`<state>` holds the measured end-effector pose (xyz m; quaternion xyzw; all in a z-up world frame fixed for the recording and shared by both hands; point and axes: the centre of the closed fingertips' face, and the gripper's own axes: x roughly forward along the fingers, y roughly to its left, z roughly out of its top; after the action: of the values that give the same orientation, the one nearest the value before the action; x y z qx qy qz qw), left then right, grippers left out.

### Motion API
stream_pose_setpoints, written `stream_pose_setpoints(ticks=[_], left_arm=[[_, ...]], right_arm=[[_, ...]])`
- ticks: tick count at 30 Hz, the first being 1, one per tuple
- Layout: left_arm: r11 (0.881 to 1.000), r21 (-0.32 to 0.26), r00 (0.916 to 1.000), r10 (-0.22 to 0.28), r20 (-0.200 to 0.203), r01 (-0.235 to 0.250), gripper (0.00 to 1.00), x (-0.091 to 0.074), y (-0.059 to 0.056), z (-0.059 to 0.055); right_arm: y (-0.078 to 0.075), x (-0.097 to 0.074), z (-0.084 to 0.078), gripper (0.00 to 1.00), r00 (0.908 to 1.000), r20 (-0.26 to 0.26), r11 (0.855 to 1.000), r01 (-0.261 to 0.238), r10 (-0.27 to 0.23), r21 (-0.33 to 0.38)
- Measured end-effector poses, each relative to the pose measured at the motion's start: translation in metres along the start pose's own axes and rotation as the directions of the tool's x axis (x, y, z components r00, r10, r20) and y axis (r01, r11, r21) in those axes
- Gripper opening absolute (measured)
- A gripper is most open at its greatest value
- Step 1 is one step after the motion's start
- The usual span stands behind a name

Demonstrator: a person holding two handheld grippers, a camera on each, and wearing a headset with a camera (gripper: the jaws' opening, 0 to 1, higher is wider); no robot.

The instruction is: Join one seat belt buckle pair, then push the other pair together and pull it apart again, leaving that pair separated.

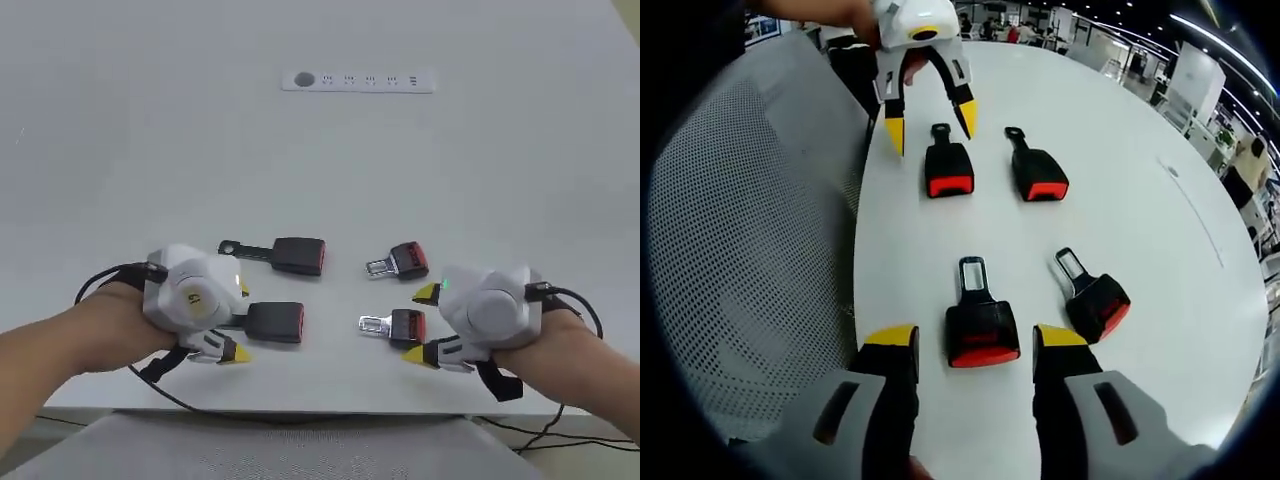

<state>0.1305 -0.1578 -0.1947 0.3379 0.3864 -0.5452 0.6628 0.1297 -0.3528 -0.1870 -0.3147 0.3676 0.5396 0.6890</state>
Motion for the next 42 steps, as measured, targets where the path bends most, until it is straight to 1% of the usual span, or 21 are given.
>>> stream_pose_setpoints(ticks=[3,5,7,9,13,14,15,17,18,20,22,25,30,35,42], left_arm=[[0.999,0.029,0.9999,-0.014,0.008,0.014,0.48,0.002,0.0,0.005],[0.999,0.029,0.9998,-0.021,0.005,0.021,0.47,0.006,0.002,0.006],[0.999,0.035,0.9995,-0.03,0.007,0.03,0.46,0.008,0.003,0.007],[0.998,0.04,0.999,-0.044,0.007,0.044,0.45,0.011,0.004,0.008],[0.995,0.069,0.9975,-0.07,-0.008,0.071,0.42,0.017,0.003,0.009],[0.994,0.072,0.997,-0.076,-0.012,0.077,0.42,0.018,0.002,0.009],[0.992,0.089,0.9963,-0.084,-0.013,0.085,0.41,0.02,0.002,0.01],[0.991,0.098,0.9955,-0.094,-0.017,0.095,0.39,0.022,0.001,0.011],[0.99,0.097,0.9951,-0.096,-0.019,0.098,0.38,0.023,0.002,0.011],[0.989,0.107,0.9943,-0.105,-0.018,0.107,0.37,0.024,0.002,0.012],[0.987,0.107,0.9928,-0.118,-0.022,0.12,0.34,0.025,0.001,0.012],[0.985,0.115,0.9913,-0.129,-0.028,0.131,0.34,0.026,0.001,0.011],[0.983,0.122,0.9905,-0.135,-0.025,0.137,0.34,0.026,0.002,0.011],[0.982,0.135,0.9917,-0.127,-0.023,0.129,0.34,0.025,0.002,0.011],[0.983,0.134,0.9921,-0.122,-0.03,0.125,0.34,0.025,0.003,0.01]], right_arm=[[-0.002,0.003,-0.005,0.42,0.9997,-0.021,1.0,-0.014,0.014,-0.012],[-0.003,0.005,-0.007,0.42,0.9993,-0.032,1.0,-0.021,0.021,-0.019],[0.0,0.004,-0.006,0.41,0.9984,-0.041,0.999,-0.041,0.04,-0.023],[-0.001,0.008,-0.007,0.39,0.9975,-0.051,0.998,-0.051,0.049,-0.034],[-0.002,0.015,-0.009,0.38,0.9956,-0.067,0.997,-0.069,0.065,-0.045],[-0.002,0.02,-0.011,0.37,0.9946,-0.072,0.996,-0.078,0.074,-0.049],[-0.002,0.021,-0.012,0.36,0.9939,-0.076,0.995,-0.083,0.08,-0.05],[-0.001,0.019,-0.012,0.34,0.9921,-0.086,0.994,-0.096,0.091,-0.05],[-0.002,0.023,-0.013,0.34,0.9916,-0.089,0.994,-0.099,0.094,-0.055],[-0.002,0.023,-0.015,0.34,0.9908,-0.096,0.993,-0.102,0.096,-0.061],[-0.003,0.025,-0.016,0.34,0.9897,-0.102,0.992,-0.107,0.1,-0.062],[-0.003,0.024,-0.016,0.34,0.9893,-0.1,0.991,-0.113,0.105,-0.068],[-0.005,0.024,-0.015,0.34,0.9896,-0.095,0.991,-0.115,0.108,-0.073],[-0.004,0.023,-0.014,0.34,0.9899,-0.093,0.991,-0.114,0.107,-0.075],[-0.004,0.022,-0.013,0.34,0.9901,-0.097,0.991,-0.109,0.101,-0.076]])
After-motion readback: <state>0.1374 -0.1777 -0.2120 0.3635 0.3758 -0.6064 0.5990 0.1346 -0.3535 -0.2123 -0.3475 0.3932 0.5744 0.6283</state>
